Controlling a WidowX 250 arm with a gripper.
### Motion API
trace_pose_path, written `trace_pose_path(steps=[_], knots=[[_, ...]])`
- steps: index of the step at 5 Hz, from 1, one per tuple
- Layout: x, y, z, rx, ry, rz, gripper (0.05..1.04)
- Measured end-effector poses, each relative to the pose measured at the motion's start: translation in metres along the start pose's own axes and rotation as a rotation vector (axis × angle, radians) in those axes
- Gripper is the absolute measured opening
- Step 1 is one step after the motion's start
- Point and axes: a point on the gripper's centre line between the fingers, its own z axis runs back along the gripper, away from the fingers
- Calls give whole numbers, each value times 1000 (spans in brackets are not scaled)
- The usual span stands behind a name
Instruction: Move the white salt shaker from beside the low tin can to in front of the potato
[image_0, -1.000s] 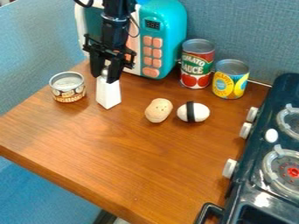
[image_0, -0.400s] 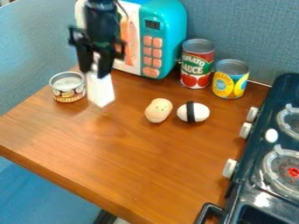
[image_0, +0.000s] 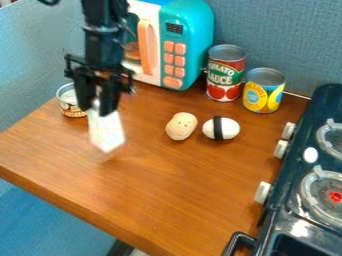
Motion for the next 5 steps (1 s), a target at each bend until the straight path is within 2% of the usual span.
trace_pose_path(steps=[1, 2, 3, 4, 5], knots=[[0, -54, -12, -3, -5, -107, 518], [-1, -92, -19, -8, -36, -102, 518], [-6, -119, -19, 0, -42, -111, 518], [-4, -128, -21, 1, -33, -110, 518], [0, -129, -25, -6, -28, -99, 595]])
